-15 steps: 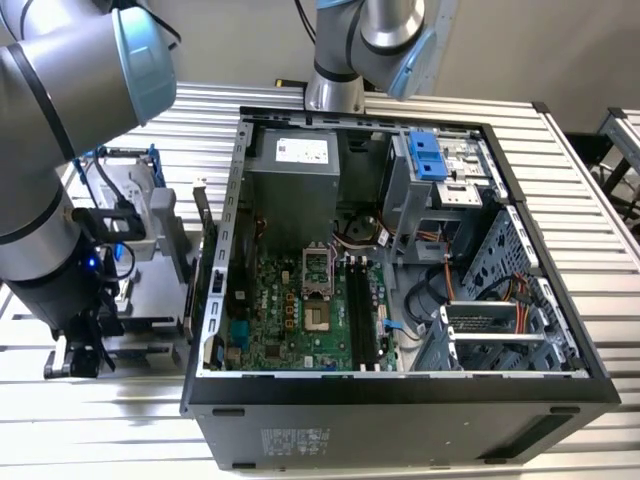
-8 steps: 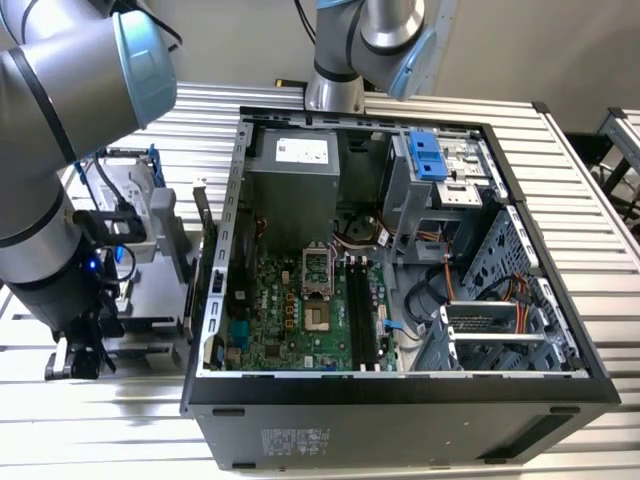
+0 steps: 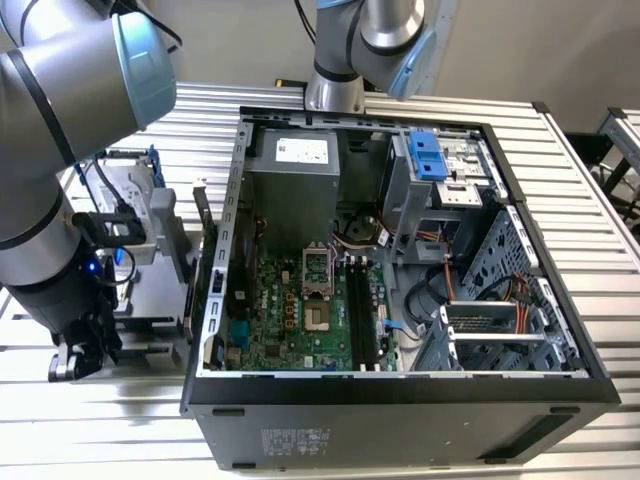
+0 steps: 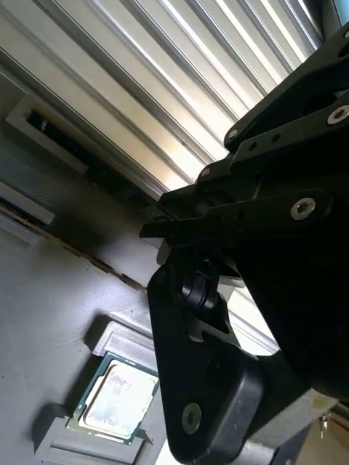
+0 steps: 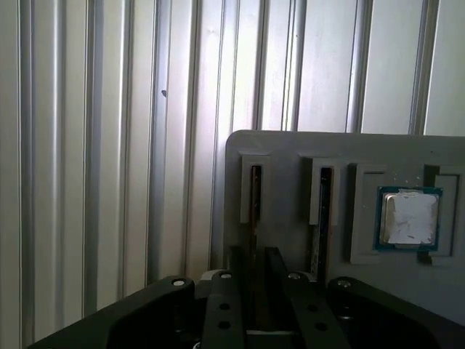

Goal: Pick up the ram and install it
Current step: 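Pick up the ram and move it above insertion slot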

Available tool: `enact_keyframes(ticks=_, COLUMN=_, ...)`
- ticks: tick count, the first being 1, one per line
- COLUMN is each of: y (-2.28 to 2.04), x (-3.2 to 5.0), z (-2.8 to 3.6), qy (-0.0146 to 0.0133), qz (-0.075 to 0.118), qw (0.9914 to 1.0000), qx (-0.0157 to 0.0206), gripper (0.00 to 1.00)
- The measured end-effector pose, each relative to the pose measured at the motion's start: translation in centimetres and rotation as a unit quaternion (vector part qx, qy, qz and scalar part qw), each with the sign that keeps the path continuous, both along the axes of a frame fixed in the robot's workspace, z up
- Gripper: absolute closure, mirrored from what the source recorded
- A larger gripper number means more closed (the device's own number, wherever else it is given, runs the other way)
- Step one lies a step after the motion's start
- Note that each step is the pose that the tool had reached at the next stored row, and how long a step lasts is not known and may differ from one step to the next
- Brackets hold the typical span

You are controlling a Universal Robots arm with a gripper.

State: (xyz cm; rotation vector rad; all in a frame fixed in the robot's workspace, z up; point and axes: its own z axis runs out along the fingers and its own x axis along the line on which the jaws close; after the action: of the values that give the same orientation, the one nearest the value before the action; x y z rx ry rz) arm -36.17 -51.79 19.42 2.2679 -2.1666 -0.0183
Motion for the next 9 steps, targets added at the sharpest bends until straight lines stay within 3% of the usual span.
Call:
enact_keyframes(ticks=6, y=-0.01, x=0.0, z=-0.01, qy=0.0, qz=0.0, qw=1.0, qx=0.0, gripper=0.0)
enact_keyframes(ticks=7, y=-0.01, x=0.0, z=-0.01, qy=-0.0001, qz=0.0, qw=1.0, qx=0.0, gripper=1.0)
enact_keyframes(ticks=9, y=-0.01, x=0.0, z=-0.01, qy=0.0, qz=0.0, qw=1.0, qx=0.0001, gripper=1.0)
